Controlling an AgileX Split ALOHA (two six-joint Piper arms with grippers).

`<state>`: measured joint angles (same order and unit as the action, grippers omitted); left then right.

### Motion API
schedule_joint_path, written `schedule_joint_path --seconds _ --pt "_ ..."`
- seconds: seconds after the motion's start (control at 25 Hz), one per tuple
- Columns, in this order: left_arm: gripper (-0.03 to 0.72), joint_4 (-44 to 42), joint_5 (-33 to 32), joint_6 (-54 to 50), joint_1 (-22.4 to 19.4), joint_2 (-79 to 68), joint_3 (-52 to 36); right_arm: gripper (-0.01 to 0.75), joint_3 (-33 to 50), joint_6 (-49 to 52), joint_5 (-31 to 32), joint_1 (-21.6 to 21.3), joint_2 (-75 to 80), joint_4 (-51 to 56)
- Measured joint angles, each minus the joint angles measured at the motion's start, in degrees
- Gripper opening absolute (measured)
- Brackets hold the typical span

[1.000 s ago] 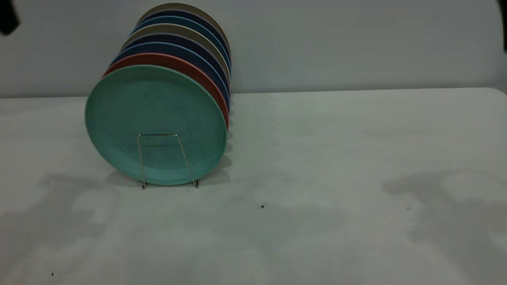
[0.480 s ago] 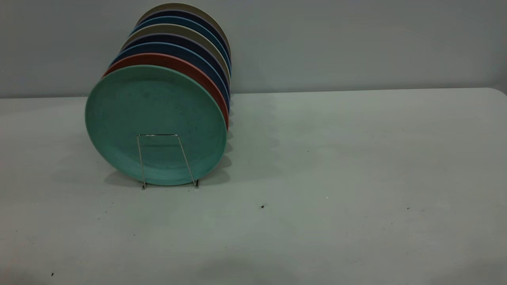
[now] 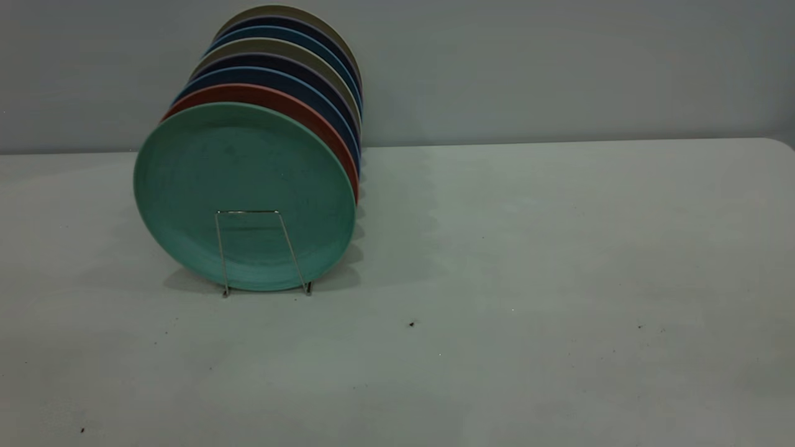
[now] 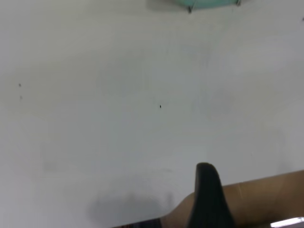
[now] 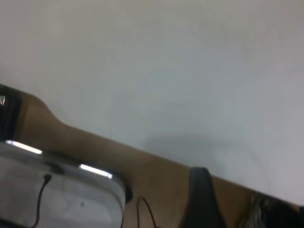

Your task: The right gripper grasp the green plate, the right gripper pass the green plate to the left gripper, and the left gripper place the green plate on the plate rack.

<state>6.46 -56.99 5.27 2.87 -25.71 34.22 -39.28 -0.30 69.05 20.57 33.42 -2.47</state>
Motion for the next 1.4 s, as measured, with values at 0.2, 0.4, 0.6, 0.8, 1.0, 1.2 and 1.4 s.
schedule_joint_path --seconds 0.2,0.4,0.6,0.8,1.0,1.2,1.4 --pt "0.522 0.0 -2.7 0.0 0.0 8.4 -3.5 0.554 6.6 -1.6 -3.9 0.0 -8.0 0.0" --pt "0.522 0.0 -6.2 -0.1 0.0 13.9 -4.6 0.554 11.6 -2.4 -4.6 0.0 -13.6 0.3" --pt "0.522 -0.1 -9.5 -0.1 0.0 18.1 -4.6 0.554 12.2 -2.6 -4.6 0.0 -16.6 1.8" --pt "0.522 -1.2 -9.5 -0.2 0.0 20.3 -4.6 0.554 12.2 -2.6 -4.6 0.0 -17.5 2.0" --pt "0.522 -1.7 -9.5 -0.2 0.0 21.3 -4.8 0.554 12.2 -2.6 -4.6 0.0 -17.5 2.0" --pt "0.522 -2.3 -8.5 -0.2 0.0 21.3 -6.0 0.554 12.2 -2.6 -4.6 0.0 -17.5 2.0" --pt "0.522 -2.4 -8.1 -0.2 0.0 21.3 -6.3 0.554 12.2 -2.7 -4.6 0.0 -17.5 2.0"
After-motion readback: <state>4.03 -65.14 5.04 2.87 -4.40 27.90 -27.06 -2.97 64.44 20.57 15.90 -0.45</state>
